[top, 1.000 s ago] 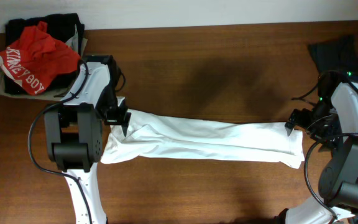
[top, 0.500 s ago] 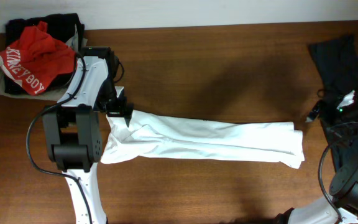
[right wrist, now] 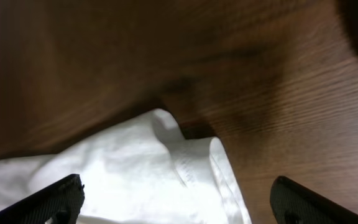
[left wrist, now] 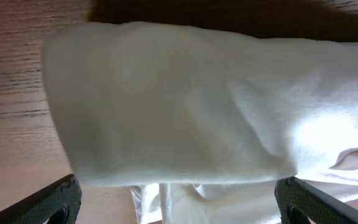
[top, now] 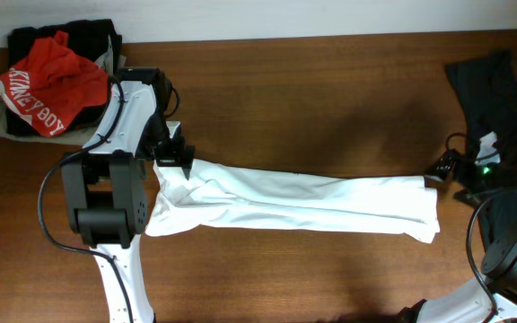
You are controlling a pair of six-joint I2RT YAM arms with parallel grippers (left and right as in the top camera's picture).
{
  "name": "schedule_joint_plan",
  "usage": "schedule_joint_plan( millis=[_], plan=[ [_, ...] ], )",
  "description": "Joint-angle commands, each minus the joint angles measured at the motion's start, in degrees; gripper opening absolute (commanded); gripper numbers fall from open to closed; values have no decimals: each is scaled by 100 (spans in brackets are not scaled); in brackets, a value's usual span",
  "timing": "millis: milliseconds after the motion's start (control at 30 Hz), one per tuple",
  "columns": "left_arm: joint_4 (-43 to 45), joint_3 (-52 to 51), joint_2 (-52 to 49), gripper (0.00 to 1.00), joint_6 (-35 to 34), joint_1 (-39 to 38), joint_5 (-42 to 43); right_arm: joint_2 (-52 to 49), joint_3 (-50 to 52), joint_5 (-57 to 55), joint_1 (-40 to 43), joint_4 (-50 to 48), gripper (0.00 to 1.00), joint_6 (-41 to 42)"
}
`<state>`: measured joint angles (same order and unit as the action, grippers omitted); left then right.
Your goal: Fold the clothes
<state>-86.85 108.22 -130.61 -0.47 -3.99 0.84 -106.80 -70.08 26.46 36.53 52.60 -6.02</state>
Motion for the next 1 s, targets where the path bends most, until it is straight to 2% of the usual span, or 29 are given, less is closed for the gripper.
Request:
schedule_joint_plan(
  millis=[0, 333, 400, 567, 900, 967],
  plan=[
    [31, 90, 184, 99, 2, 39, 181, -48, 472, 116, 105, -308, 99, -105],
    [286, 90, 184, 99, 2, 37, 605, -50, 1204, 142, 22, -509, 99, -28],
    [286, 90, 184, 99, 2, 37, 603, -52, 1325, 142, -42, -514, 100, 284],
    [284, 90, 184, 99, 2, 35, 603, -52, 1526, 136, -289, -485, 73, 505],
    [284, 90, 184, 99, 2, 35, 603, -50, 1539, 74, -481, -472, 6, 717],
    [284, 90, 184, 99, 2, 35, 603, -46, 1513, 76, -463, -459, 4, 719]
  ],
)
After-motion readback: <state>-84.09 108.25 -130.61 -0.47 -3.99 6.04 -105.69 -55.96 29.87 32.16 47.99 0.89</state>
